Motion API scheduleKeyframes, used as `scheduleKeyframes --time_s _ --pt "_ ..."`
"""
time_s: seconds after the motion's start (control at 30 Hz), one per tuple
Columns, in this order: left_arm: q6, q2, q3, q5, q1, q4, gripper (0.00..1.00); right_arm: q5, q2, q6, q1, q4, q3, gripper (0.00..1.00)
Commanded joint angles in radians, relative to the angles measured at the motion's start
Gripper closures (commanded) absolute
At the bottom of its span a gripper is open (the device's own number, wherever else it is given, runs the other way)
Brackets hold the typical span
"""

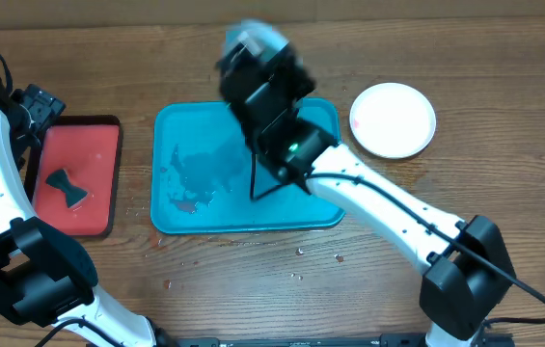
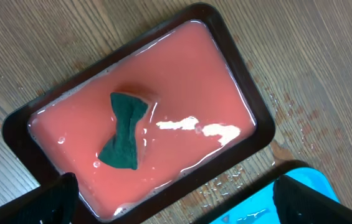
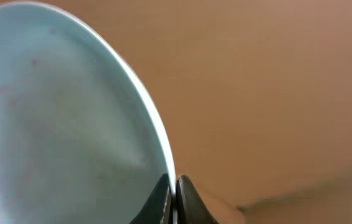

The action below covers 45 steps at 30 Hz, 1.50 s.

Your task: Clean dirty plates on tray and stack at the side

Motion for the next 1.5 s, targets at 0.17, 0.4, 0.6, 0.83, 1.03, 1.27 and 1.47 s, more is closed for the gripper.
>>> scheduleKeyframes --time_s 0.17,0.4,0.6,0.83,1.03,1.27,1.47 --pt "0.0 0.002 0.008 0.001 0.003 -0.003 0.0 -0.431 -0.026 0.341 -0.084 -0.383 0.017 0.96" --pt "-0.001 0.002 0.008 0.002 0.003 -0.003 0.0 -0.955 -0.026 0.821 -0.409 -0.544 0.017 0.96" --pt "-0.001 0.002 0.008 0.002 0.003 -0.003 0.0 -1.13 -0.026 0.888 -0.749 -0.702 0.017 0.96" --pt "-0.001 0.002 0.008 0.002 0.003 -0.003 0.0 -1.13 -0.026 0.889 -0.951 -0.718 -0.079 0.96" --pt "-0.001 0.002 0.008 0.002 0.003 -0.003 0.0 -1.192 -0.026 0.889 -0.979 -0.565 -0.194 0.96" --pt "-0.001 0.002 0.008 0.002 0.003 -0.003 0.0 -1.194 -0.026 0.889 -0.94 -0.494 -0.257 0.29" --pt "-0.001 0.002 0.008 0.002 0.003 -0.003 0.0 -1.253 -0.107 0.888 -0.931 -0.591 -0.248 0.18"
